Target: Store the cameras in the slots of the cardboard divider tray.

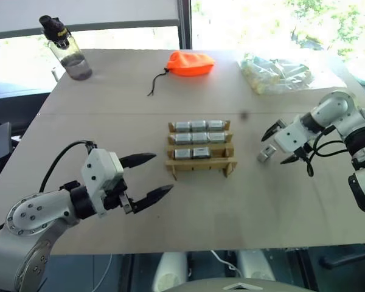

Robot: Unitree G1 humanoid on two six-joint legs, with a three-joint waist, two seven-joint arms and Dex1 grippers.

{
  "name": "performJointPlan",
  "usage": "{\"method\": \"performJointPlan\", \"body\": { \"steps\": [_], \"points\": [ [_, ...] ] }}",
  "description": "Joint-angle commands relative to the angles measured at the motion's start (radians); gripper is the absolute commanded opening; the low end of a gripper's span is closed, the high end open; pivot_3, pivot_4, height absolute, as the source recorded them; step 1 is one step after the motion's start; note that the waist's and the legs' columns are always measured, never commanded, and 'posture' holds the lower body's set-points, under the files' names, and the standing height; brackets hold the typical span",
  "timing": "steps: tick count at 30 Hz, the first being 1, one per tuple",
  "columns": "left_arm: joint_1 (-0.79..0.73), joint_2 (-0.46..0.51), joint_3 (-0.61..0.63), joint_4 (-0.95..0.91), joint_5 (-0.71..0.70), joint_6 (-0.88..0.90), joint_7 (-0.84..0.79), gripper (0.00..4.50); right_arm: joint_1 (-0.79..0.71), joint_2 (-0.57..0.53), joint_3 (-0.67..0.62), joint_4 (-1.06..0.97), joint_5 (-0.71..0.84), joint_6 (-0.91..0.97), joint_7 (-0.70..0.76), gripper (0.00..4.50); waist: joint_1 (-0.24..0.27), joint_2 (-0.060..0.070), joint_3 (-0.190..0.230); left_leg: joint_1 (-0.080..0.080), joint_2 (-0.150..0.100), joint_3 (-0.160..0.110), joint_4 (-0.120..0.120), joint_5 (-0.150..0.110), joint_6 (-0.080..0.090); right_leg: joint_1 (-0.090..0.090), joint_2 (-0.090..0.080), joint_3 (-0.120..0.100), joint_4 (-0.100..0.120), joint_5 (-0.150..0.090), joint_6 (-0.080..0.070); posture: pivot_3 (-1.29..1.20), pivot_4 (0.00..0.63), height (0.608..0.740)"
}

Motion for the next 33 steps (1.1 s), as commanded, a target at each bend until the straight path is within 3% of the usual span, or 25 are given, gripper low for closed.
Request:
{"method": "performJointPlan", "body": {
  "steps": [1,15,20,24,31,33],
  "points": [
    [0.023,0.021,0.043,-0.048,-0.069,-0.028,-0.053,4.37,-0.034,0.005,-0.011,0.004,0.004,-0.013,0.057,4.5,0.0,0.0,0.0,0.0,0.0,0.0,0.0,0.0,0.0,0.0,0.0,0.0,0.0,0.0,0.0,0.0,0.15,0.726],
    [0.051,0.095,0.052,-0.02,-0.135,-0.033,-0.148,4.37,-0.031,0.001,-0.005,0.004,0.003,-0.018,0.057,4.5,0.0,0.002,0.002,0.0,0.0,0.0,0.0,0.0,0.0,0.0,0.001,-0.001,0.0,0.0,0.0,0.0,0.15,0.726],
    [0.056,0.108,0.045,-0.014,-0.118,-0.044,-0.163,4.45,-0.041,-0.003,-0.004,0.005,0.006,-0.021,0.057,2.19,0.0,0.003,0.002,0.0,0.0,0.0,0.0,0.0,0.0,0.0,0.001,-0.001,0.0,0.0,0.0,0.0,0.15,0.726],
    [0.054,0.109,0.044,-0.011,-0.116,-0.05,-0.165,4.45,-0.053,-0.008,0.01,-0.012,0.057,0.026,0.057,0.9,0.0,0.003,0.002,0.0,0.0,0.0,0.0,0.0,0.0,0.0,0.001,0.0,0.0,0.0,0.0,0.0,0.15,0.726],
    [0.038,0.112,0.033,0.003,-0.109,-0.043,-0.147,4.45,-0.014,-0.09,0.068,-0.381,0.419,0.588,0.057,0.75,0.001,0.005,0.003,-0.001,0.0,0.0,-0.001,0.0,0.0,-0.001,-0.001,-0.001,0.0,0.0,0.0,0.0,0.15,0.726],
    [0.03,0.113,0.032,0.005,-0.116,-0.039,-0.143,4.45,-0.006,-0.108,0.043,-0.493,0.458,0.761,0.057,0.75,0.001,0.005,0.003,-0.003,0.0,-0.001,-0.001,0.0,0.0,-0.004,-0.001,-0.001,0.0,0.0,0.0,0.0,0.15,0.726]
  ]
}}
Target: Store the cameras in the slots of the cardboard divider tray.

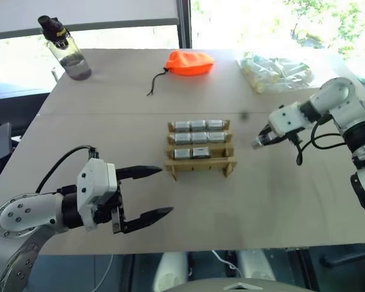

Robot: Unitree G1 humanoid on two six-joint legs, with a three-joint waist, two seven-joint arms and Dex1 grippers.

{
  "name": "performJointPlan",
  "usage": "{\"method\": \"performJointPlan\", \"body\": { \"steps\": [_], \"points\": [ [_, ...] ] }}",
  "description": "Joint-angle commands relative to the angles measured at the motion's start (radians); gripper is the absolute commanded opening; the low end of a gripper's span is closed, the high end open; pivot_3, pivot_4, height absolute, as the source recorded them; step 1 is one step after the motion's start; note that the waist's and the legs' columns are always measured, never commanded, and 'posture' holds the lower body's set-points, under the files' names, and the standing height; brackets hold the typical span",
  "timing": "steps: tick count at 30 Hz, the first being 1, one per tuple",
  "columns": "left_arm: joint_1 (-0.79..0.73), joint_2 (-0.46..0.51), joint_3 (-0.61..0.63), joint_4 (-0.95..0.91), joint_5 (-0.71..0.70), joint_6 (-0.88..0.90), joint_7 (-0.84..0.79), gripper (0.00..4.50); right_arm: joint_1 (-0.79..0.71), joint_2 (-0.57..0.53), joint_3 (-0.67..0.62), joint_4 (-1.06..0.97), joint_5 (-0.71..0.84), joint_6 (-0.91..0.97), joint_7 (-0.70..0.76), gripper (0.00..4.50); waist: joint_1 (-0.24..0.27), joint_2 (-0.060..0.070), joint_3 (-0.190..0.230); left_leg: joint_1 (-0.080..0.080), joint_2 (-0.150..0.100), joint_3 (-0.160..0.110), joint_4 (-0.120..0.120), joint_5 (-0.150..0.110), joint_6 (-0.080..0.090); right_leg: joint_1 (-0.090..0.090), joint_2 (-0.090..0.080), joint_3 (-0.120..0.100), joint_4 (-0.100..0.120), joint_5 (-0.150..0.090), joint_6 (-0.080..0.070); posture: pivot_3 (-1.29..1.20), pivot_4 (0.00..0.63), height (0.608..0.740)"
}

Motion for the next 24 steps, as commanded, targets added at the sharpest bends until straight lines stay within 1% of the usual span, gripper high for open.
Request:
{"method": "performJointPlan", "body": {
  "steps": [1,2,4,5,6,10,13,17,19,24],
  "points": [
    [-0.017,0.011,0.001,-0.003,-0.013,-0.004,0.006,4.45,0.009,-0.04,-0.039,-0.217,0.101,0.314,0.046,0.75,0.0,0.0,0.0,0.0,0.0,0.0,0.0,0.0,0.0,0.0,0.0,0.0,0.0,0.0,0.0,0.0,0.15,0.726],
    [-0.021,0.014,-0.001,0.0,-0.009,-0.004,0.006,4.45,0.015,-0.052,-0.05,-0.279,0.09,0.415,0.046,0.75,0.001,0.0,0.0,-0.001,0.0,0.0,0.0,0.0,0.0,0.0,0.0,-0.001,0.0,0.0,0.0,0.0,0.15,0.726],
    [-0.024,0.017,-0.004,0.007,-0.001,-0.004,0.003,4.45,0.031,-0.064,-0.069,-0.383,0.084,0.553,0.037,0.75,0.003,0.0,0.0,-0.001,0.0,-0.001,0.0,0.0,0.0,-0.001,-0.001,-0.001,0.0,0.0,0.0,0.0,0.15,0.726],
    [-0.027,0.019,-0.004,0.012,0.003,-0.006,0.003,4.45,0.037,-0.06,-0.087,-0.443,0.122,0.648,0.038,0.75,0.004,0.0,0.0,-0.002,0.0,-0.001,0.0,0.0,0.0,-0.001,-0.001,-0.002,-0.001,0.0,0.0,0.0,0.15,0.726],
    [-0.03,0.019,-0.002,0.018,0.006,-0.007,0.003,4.45,0.033,-0.058,-0.095,-0.506,0.154,0.782,0.029,0.75,0.004,0.0,0.0,-0.002,0.0,-0.001,0.0,0.0,0.0,-0.001,-0.001,-0.002,-0.001,0.0,0.0,0.0,0.15,0.726],
    [-0.039,0.03,0.017,0.059,0.021,-0.019,-0.009,4.45,0.022,-0.036,-0.087,-0.684,0.095,0.979,-0.073,0.75,0.002,0.0,0.0,-0.005,0.0,-0.001,-0.001,0.0,0.0,-0.004,-0.001,-0.002,0.0,0.0,0.0,0.0,0.15,0.726],
    [-0.05,0.038,0.019,0.093,0.032,-0.033,-0.031,4.45,-0.003,0.026,-0.085,-0.765,0.101,1.171,-0.154,0.75,0.0,0.0,0.0,-0.004,0.0,0.001,-0.002,0.0,0.0,-0.006,0.001,-0.002,0.0,0.0,0.0,0.0,0.15,0.726],
    [-0.063,0.035,0.009,0.111,0.034,-0.04,-0.042,4.45,-0.012,0.064,-0.048,-0.82,0.056,1.246,-0.209,0.75,0.004,0.0,0.0,-0.006,-0.001,0.001,-0.002,0.0,0.0,-0.007,0.001,-0.003,0.001,0.0,0.0,0.0,0.15,0.726],
    [-0.068,0.034,0.009,0.119,0.032,-0.04,-0.044,4.45,-0.014,0.086,-0.028,-0.829,0.029,1.249,-0.235,0.75,0.006,-0.001,-0.001,-0.007,-0.002,0.0,-0.001,0.0,0.0,-0.007,0.001,-0.005,0.0,0.0,0.0,0.0,0.15,0.726],
    [-0.059,0.031,0.016,0.116,0.038,-0.043,-0.052,4.45,-0.024,0.098,0.036,-0.811,-0.031,1.23,-0.233,0.75,0.002,-0.001,-0.001,-0.007,-0.002,0.0,-0.002,0.0,0.001,-0.008,0.002,-0.006,0.0,0.0,0.0,0.0,0.15,0.726]
  ]
}}
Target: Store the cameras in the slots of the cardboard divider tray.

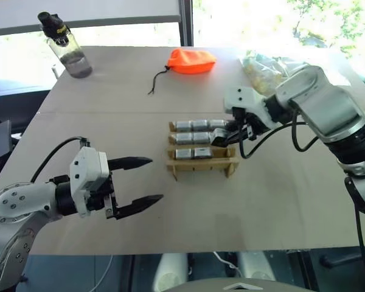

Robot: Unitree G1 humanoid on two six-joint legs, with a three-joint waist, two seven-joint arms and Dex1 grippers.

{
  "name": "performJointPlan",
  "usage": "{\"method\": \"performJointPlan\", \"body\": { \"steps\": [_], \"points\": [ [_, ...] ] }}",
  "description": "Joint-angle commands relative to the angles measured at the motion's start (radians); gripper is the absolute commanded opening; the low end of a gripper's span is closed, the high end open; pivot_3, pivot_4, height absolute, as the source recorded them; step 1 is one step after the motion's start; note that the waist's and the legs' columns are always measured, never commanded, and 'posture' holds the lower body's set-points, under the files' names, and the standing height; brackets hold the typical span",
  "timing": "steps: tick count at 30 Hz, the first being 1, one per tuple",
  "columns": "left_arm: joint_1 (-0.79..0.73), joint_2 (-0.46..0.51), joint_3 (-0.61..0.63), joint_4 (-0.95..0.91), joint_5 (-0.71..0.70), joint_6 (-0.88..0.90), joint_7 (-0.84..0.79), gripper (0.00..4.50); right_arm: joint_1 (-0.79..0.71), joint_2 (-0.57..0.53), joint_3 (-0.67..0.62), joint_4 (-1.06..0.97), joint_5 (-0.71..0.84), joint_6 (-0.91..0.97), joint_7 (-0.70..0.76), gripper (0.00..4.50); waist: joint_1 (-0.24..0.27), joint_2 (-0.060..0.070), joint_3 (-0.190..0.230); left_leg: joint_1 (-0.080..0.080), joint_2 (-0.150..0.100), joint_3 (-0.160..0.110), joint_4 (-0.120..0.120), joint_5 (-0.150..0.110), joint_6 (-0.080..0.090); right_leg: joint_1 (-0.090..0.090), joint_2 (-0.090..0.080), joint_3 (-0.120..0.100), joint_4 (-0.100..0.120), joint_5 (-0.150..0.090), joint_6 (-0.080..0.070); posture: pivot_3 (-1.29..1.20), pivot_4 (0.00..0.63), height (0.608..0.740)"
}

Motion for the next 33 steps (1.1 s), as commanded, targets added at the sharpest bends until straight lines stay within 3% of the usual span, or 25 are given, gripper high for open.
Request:
{"method": "performJointPlan", "body": {
  "steps": [1,17,33],
  "points": [
    [0.009,0.002,0.021,-0.013,-0.002,-0.02,-0.009,4.45,-0.038,-0.002,0.027,-0.003,-0.047,-0.018,0.006,0.75,-0.001,0.0,0.0,0.0,0.0,0.0,0.0,0.0,0.0,0.0,0.0,0.0,0.0,0.0,0.0,0.0,0.15,0.726],
    [0.022,0.003,0.028,-0.016,-0.003,-0.017,0.004,4.45,-0.012,0.058,0.069,0.114,-0.16,-0.13,0.018,0.75,-0.002,0.0,0.0,0.0,0.0,0.0,0.0,0.0,0.0,0.0,0.001,-0.001,0.001,0.0,0.0,0.0,0.15,0.726],
    [0.003,0.011,0.027,-0.023,-0.013,0.001,0.012,4.45,0.062,0.051,0.096,0.027,-0.183,-0.091,0.061,0.75,0.0,0.0,0.0,0.0,0.0,0.0,0.0,0.0,0.0,0.0,0.001,-0.001,0.001,0.0,0.0,0.0,0.15,0.726]
  ]
}}
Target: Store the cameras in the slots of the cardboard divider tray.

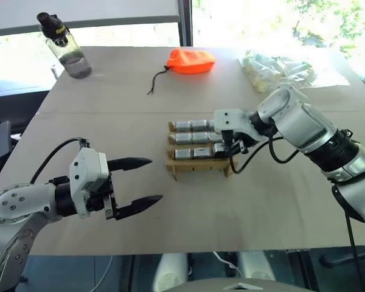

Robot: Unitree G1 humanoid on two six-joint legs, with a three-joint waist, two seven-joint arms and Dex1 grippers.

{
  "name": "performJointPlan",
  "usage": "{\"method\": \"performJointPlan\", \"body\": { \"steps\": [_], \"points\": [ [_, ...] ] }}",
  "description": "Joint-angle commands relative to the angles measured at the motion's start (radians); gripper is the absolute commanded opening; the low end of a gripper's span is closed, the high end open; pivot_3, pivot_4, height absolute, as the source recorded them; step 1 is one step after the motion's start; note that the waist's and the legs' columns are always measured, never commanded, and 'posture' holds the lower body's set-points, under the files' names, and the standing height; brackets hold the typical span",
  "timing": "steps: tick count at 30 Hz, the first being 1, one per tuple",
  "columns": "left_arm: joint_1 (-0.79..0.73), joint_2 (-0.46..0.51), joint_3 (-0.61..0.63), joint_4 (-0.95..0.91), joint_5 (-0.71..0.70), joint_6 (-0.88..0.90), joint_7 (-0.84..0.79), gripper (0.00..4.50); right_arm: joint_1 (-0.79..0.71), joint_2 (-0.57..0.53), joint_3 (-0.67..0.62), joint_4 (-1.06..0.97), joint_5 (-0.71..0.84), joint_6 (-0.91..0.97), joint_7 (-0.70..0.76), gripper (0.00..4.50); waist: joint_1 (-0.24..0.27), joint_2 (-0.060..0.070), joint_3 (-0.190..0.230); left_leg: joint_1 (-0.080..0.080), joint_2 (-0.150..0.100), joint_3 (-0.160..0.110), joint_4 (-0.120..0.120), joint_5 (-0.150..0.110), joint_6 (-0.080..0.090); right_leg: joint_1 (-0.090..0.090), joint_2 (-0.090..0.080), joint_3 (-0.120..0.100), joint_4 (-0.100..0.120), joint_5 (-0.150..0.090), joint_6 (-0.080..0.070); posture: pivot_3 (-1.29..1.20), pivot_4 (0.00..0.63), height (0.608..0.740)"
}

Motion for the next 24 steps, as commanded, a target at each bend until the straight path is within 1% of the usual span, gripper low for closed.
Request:
{"method": "performJointPlan", "body": {
  "steps": [1,8,9,11,15,20,24],
  "points": [
    [-0.011,0.012,0.022,-0.019,-0.012,-0.001,0.005,4.45,0.019,-0.011,0.005,-0.043,-0.002,0.011,0.019,0.75,0.001,0.0,0.0,0.0,0.0,0.0,0.0,0.0,0.0,0.0,0.0,0.0,0.0,0.0,0.0,0.0,0.15,0.726],
    [-0.021,0.015,0.018,-0.02,-0.013,0.005,0.007,4.45,0.017,0.02,-0.012,0.0,-0.021,0.0,-0.019,0.75,0.0,0.0,0.0,0.0,0.0,0.0,0.0,0.0,0.0,0.0,0.0,0.0,0.0,0.0,0.0,0.0,0.15,0.726],
    [-0.022,0.015,0.018,-0.02,-0.011,0.005,0.007,4.45,0.016,0.02,-0.014,0.001,-0.021,0.001,-0.015,1.81,0.0,0.0,0.0,0.0,0.0,0.0,0.0,0.0,0.0,0.0,0.0,0.0,0.0,0.0,0.0,0.0,0.15,0.726],
    [-0.022,0.015,0.018,-0.022,-0.01,0.005,0.008,4.45,0.014,0.019,-0.02,-0.003,-0.017,0.006,-0.008,2.55,0.0,0.0,0.0,0.0,0.0,0.0,0.0,0.0,0.0,0.0,0.0,-0.001,0.0,0.0,0.0,0.0,0.15,0.726],
    [-0.021,0.014,0.016,-0.025,-0.008,0.003,0.011,4.45,0.013,-0.005,-0.029,-0.032,0.001,0.016,0.027,4.43,-0.001,0.0,0.0,0.0,0.0,0.0,0.0,0.0,0.0,0.0,0.0,0.0,0.0,0.0,0.0,0.0,0.15,0.726],
    [-0.019,0.013,0.02,-0.028,-0.009,0.001,0.013,4.45,0.013,-0.044,-0.058,-0.074,0.039,0.058,0.055,4.48,-0.001,0.0,0.0,0.0,0.0,0.0,0.0,0.0,0.0,0.0,0.0,0.0,0.0,0.0,0.0,0.0,0.15,0.726],
    [-0.005,-0.005,0.026,-0.032,-0.019,0.005,0.025,4.45,0.043,-0.12,-0.152,-0.157,0.131,0.11,0.084,4.48,0.001,0.0,0.0,0.0,0.0,-0.001,0.0,0.0,0.0,0.0,0.0,-0.001,0.0,0.0,0.0,0.0,0.15,0.726]
  ]
}}
